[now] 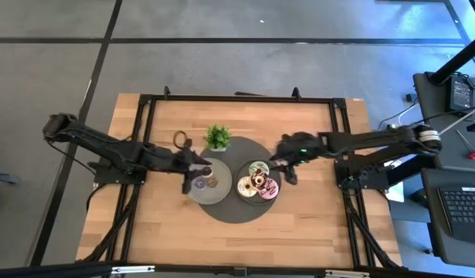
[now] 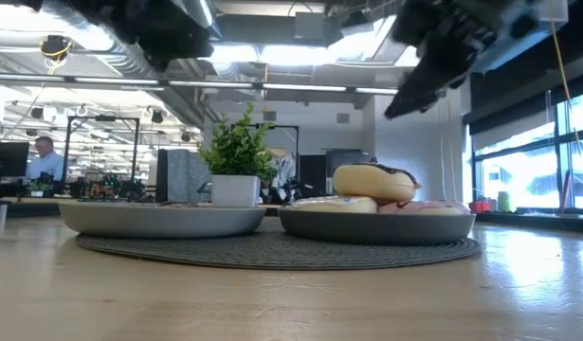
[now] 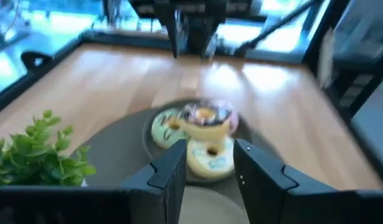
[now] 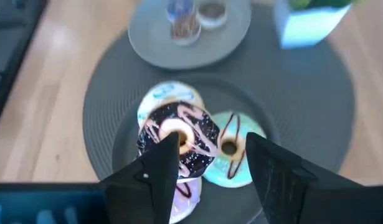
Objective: Pick & Place donuts
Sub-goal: Return to Home Position
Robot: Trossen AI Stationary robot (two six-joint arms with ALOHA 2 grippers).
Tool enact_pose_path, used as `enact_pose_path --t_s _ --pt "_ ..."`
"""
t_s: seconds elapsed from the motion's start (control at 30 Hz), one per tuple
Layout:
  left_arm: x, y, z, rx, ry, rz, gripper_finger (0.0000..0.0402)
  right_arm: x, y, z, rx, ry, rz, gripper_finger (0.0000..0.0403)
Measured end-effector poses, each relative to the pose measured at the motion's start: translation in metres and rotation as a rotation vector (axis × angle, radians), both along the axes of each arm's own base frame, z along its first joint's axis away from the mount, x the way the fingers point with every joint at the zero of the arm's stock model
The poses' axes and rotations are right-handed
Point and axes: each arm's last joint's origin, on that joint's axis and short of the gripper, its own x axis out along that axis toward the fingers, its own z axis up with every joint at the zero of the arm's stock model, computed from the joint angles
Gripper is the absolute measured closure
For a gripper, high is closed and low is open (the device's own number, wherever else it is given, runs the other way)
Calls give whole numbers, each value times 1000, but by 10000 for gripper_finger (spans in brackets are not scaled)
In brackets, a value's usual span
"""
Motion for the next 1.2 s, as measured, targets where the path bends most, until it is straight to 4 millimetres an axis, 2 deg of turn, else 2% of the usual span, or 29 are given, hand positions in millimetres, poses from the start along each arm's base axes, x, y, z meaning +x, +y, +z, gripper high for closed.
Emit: enact_pose_path --t_s 0.13,0.27,0.47,0.53,0.63,0.8,0.93,1.2 --pt "-31 14 -15 -36 -91 -8 274 -33 6 -4 -29 -152 34 217" --pt "-58 34 -25 -38 -185 109 274 -64 6 -14 -61 -206 53 217" --pt "-84 51 -39 -42 -297 145 274 -91 5 -43 -7 -316 20 217" --pt "-89 55 -42 -37 -325 143 274 -97 5 -52 0 -369 16 217" --pt "-95 59 -46 -36 -343 156 274 -102 4 -54 -3 -485 11 217" --pt "-101 67 -50 -25 -308 221 274 -111 2 -51 13 -557 30 217" --pt "-104 70 -54 -24 -274 261 274 -117 2 -53 20 -582 39 217" --pt "-101 73 -75 -22 -373 256 274 -124 2 -53 30 -624 35 217"
